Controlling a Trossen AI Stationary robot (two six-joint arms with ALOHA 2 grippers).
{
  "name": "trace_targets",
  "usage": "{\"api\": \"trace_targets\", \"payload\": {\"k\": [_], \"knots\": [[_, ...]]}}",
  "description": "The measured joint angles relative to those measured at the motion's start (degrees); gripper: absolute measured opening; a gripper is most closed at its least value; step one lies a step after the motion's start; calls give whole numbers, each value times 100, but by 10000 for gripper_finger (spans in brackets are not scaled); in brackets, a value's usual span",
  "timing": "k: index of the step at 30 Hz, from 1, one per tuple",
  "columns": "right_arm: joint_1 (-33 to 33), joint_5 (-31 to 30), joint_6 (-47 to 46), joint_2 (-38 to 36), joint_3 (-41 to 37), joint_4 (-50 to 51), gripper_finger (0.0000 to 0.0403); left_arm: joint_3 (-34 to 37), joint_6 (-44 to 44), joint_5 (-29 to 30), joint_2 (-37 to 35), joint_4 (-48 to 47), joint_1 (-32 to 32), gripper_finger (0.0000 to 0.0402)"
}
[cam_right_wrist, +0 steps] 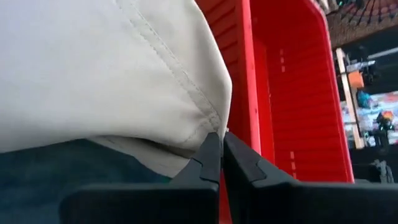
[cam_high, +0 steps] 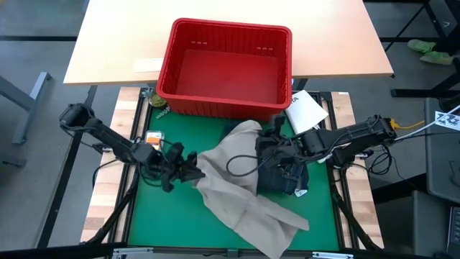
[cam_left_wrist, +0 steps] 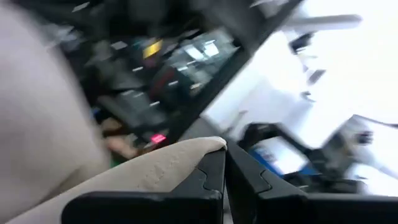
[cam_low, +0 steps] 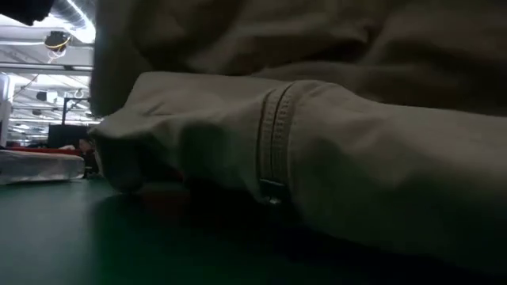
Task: Fold Laundry from Bin
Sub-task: Fold the gray shorts
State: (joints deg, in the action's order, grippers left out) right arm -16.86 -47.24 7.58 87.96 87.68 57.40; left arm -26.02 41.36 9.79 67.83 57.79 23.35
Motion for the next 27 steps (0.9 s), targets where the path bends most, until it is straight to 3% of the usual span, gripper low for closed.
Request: {"api": "trace_targets", "payload": {"k": [5,13,20,27], "knots": [[-7,39,503,-72,207,-338,3,-338,-367,-945,-84,883,-242,0],[-2,26,1245,-98,1337,-392,3,-1421,-1226,-2023,-233,774,-641,0],[-2,30,1571,-99,1923,-328,3,-2418,-1505,-2750,-238,-1060,-900,0],[-2,39,1687,-94,1932,-144,3,-2522,-1648,-2335,-186,-2604,-892,0]]}}
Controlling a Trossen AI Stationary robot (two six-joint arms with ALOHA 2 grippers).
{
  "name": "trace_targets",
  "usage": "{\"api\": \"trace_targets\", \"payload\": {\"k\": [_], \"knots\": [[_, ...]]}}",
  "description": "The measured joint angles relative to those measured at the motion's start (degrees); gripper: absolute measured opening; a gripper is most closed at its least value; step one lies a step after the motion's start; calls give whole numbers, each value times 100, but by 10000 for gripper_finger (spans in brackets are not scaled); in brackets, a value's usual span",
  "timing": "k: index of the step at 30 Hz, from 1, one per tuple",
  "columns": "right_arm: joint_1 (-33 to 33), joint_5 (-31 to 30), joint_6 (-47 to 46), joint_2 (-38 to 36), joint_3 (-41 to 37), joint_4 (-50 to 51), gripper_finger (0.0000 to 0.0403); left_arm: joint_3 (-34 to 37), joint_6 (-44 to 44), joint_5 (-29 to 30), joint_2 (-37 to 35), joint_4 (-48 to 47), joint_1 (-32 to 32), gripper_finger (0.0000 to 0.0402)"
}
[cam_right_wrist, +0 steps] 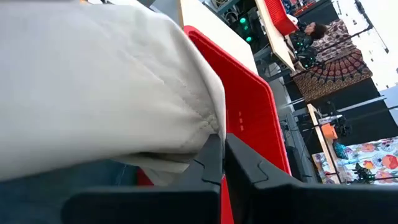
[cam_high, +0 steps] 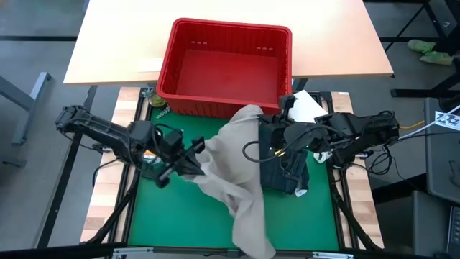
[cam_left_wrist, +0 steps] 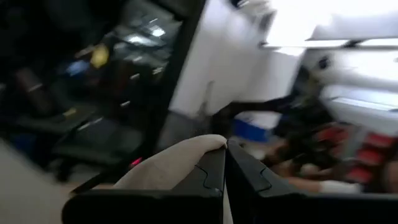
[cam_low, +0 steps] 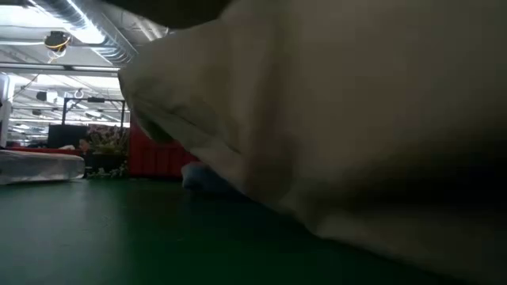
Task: Fold Laundry from Bin
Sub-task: Fold the gray shorts
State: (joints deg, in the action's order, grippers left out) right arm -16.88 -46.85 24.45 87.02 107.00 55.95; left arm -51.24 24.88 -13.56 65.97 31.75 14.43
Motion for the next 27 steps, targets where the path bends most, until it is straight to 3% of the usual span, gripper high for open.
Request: {"api": "trace_targets", "payload": {"k": [7,11,16,19,22,27], "knots": [[2,-4,0,16,0,49,3,2,-498,990,542,-180,155,0],[2,44,-4,16,0,273,3,1,-729,1175,950,81,149,0],[4,725,-32,76,-2,772,3,2,-769,1188,1418,242,145,0],[2,767,-211,140,-2,776,8,2,-769,1231,1614,260,145,0],[4,887,-212,146,-2,780,34,2,-767,1243,1774,262,145,0],[44,1040,-635,219,0,875,117,4,-766,1247,1929,256,145,0]]}}
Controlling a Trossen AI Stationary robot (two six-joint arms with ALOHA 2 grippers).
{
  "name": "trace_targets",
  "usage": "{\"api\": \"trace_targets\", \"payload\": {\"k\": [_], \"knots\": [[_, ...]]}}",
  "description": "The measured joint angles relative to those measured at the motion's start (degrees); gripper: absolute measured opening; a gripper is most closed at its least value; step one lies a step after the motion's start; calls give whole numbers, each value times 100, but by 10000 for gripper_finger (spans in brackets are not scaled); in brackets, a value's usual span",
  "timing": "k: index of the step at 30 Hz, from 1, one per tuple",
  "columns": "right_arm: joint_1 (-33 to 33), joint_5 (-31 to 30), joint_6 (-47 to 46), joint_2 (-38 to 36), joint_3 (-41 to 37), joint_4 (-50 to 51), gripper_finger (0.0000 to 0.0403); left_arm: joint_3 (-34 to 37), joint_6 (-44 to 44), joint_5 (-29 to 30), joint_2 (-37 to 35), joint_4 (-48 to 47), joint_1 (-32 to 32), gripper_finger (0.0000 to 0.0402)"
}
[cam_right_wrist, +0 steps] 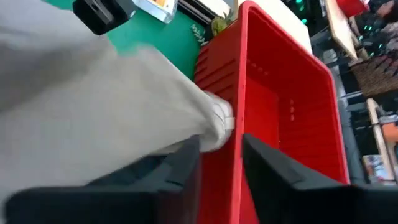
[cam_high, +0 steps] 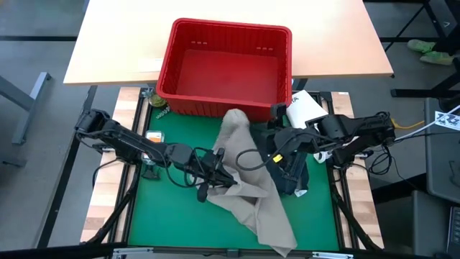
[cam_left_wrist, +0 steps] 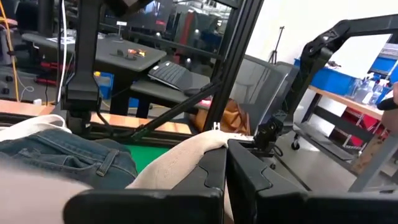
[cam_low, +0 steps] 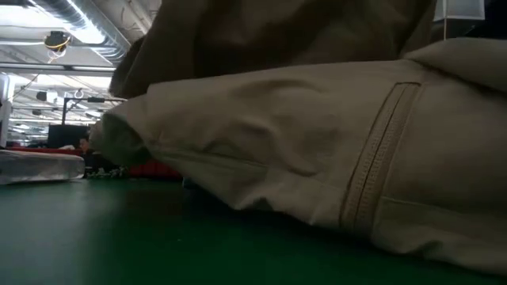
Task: Fold Laundry from Bin
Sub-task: Fold the gray shorts
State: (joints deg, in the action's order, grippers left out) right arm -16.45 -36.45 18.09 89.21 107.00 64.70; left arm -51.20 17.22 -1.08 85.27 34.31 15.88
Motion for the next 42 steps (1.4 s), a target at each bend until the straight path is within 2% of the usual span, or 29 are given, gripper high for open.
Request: {"api": "trace_targets", "payload": {"k": [4,8,10,15,21,29,36,42], "knots": [[44,119,-137,22,0,106,176,3,-87,0,26,10,1,0],[39,661,-284,22,0,117,208,3,-129,3,29,4,55,0],[39,1122,-492,22,0,69,215,3,-131,-5,29,0,60,0],[32,2441,-1318,216,0,-302,218,3,-132,5,29,-6,55,0],[28,3226,-1947,701,0,-840,218,3,-137,102,29,-51,52,0],[31,4867,-2337,1148,-2,-1152,218,3,-145,90,29,-109,57,0],[37,5777,-2589,1143,-4,-1135,197,0,-143,17,29,-459,57,0],[28,5837,-2715,1137,-4,-1152,179,3,-140,61,29,-827,83,0]]}}
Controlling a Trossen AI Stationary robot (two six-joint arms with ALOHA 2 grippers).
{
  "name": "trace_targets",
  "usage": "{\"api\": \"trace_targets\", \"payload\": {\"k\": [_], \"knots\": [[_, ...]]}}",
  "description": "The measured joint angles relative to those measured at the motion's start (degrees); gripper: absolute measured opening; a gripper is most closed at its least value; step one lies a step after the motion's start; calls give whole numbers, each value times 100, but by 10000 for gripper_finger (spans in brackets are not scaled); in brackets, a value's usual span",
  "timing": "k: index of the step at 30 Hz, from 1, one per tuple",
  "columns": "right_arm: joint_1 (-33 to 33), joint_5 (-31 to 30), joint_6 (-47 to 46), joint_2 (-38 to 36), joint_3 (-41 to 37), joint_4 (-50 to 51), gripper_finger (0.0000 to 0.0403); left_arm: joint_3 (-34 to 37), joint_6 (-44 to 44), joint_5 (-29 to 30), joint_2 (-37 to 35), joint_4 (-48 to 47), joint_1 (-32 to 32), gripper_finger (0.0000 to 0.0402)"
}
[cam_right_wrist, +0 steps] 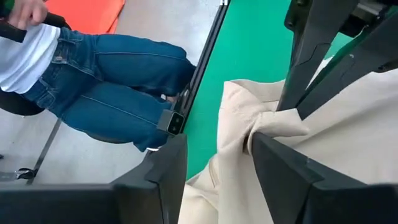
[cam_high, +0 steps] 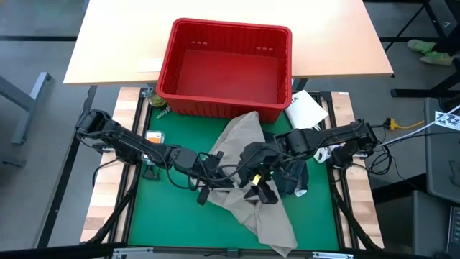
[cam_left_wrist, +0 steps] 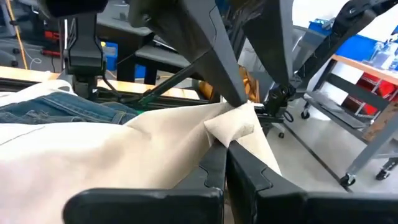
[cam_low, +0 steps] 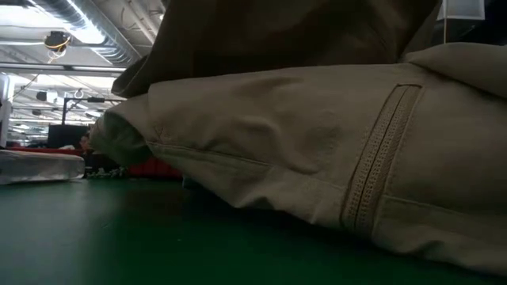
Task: Fold Laundry from Bin
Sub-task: Fold the gray shorts
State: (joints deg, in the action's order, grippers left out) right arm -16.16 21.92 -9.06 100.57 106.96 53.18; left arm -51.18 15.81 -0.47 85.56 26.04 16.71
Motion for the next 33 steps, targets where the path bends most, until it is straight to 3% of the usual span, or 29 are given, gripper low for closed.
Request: {"api": "trace_targets", "payload": {"k": [10,15,18,24,29,33], "knots": [[2,-1117,-7,120,0,-87,179,0,0,33,0,66,-2,0],[0,-1293,3,220,0,-91,174,0,0,32,0,222,-2,0],[0,-1297,54,268,2,-14,142,0,-187,18,0,202,-4,1],[-4,-1310,197,330,2,63,15,2,-808,-54,0,190,-4,43],[-31,-1235,187,227,2,555,31,4,-1040,-44,-181,162,-11,92],[-120,-1159,176,6,0,1566,12,0,-1475,-11,-700,-10,-43,111]]}}
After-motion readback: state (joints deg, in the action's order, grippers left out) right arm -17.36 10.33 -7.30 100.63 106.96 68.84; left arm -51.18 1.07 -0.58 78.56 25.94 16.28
